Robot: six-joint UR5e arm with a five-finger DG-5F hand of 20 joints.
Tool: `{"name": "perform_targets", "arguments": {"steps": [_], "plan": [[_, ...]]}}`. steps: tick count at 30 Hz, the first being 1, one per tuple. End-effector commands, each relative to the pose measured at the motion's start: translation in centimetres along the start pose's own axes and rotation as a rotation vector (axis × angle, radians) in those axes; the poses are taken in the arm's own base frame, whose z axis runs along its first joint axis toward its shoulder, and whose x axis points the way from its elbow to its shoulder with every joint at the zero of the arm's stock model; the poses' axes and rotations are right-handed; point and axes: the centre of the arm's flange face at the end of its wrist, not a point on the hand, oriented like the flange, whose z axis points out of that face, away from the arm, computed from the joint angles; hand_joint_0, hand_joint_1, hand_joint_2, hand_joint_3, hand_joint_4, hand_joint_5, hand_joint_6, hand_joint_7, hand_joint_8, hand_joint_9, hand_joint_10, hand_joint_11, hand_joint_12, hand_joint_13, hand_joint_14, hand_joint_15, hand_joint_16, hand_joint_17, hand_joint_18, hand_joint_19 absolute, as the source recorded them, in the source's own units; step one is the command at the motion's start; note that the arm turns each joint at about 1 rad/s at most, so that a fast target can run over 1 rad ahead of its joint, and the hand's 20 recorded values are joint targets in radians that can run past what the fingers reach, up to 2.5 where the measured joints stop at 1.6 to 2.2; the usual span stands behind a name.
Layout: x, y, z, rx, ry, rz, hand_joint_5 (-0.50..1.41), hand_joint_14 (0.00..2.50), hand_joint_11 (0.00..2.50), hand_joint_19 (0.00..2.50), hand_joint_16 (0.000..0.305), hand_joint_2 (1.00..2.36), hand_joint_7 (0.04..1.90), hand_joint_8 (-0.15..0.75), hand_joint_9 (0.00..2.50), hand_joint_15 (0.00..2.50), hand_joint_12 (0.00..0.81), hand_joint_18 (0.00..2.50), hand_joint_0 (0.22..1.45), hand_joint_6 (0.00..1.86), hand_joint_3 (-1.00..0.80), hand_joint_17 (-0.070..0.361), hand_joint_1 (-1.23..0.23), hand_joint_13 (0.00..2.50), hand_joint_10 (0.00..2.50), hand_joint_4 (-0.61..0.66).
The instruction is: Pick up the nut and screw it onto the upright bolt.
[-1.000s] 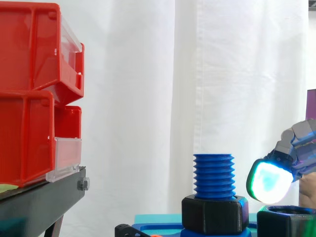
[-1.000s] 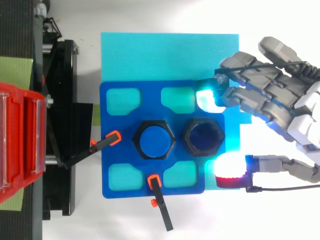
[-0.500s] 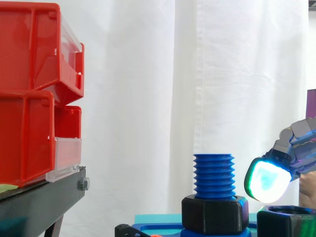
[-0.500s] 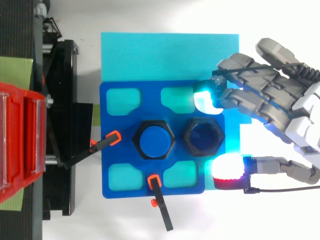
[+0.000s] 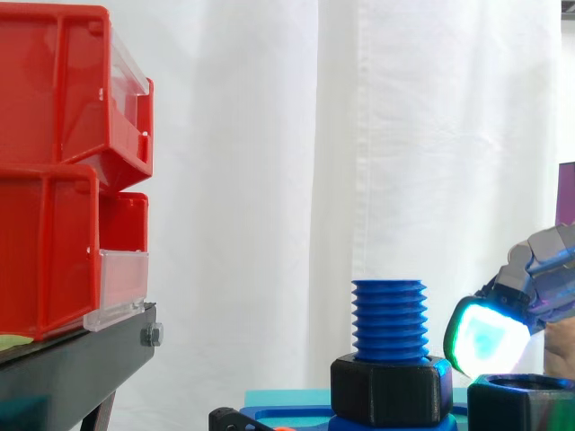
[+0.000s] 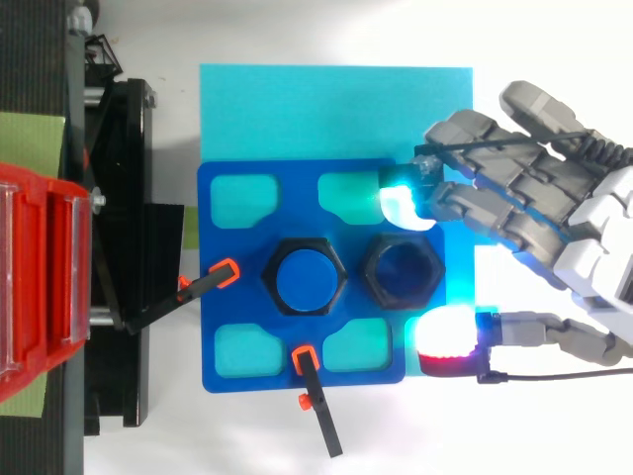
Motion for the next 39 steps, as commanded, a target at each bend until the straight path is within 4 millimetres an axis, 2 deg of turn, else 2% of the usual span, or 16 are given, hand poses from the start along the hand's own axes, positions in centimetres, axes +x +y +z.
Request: {"name": "perform_targets", "arguments": {"steps": [1, 7, 17, 27, 39], "plan": [[0.53, -0.04, -0.02, 0.001, 0.006, 0.001, -0.25, 0.00, 0.00, 0.00, 0.041, 1.00, 0.78, 0.245, 0.42, 0.00, 0.341, 0.20, 0.41, 0.50, -0.50, 0.093, -0.57, 0.45, 0.00, 0.19], [0.53, -0.02, -0.02, -0.001, 0.006, 0.004, -0.25, 0.00, 0.00, 0.00, 0.039, 1.00, 0.78, 0.237, 0.42, 0.00, 0.329, 0.21, 0.44, 0.50, -0.50, 0.087, -0.58, 0.46, 0.00, 0.19], [0.57, -0.14, -0.02, -0.002, 0.011, -0.002, -0.23, 0.00, 0.03, 0.00, 0.031, 1.00, 0.88, 0.223, 0.49, 0.00, 0.289, 0.29, 0.52, 0.50, -0.50, 0.070, -0.64, 0.53, 0.00, 0.20], [0.73, -0.30, -0.13, -0.020, 0.034, 0.006, -0.19, 0.00, 0.08, 0.00, 0.026, 1.00, 1.06, 0.219, 0.56, 0.00, 0.265, 0.36, 0.58, 0.50, -0.50, 0.058, -0.64, 0.60, 0.00, 0.25], [0.78, -0.41, -0.15, -0.022, 0.040, 0.023, -0.17, 0.00, 0.12, 0.00, 0.024, 1.00, 1.20, 0.224, 0.64, 0.00, 0.254, 0.41, 0.61, 0.50, -0.50, 0.054, -0.65, 0.65, 0.00, 0.22]]}}
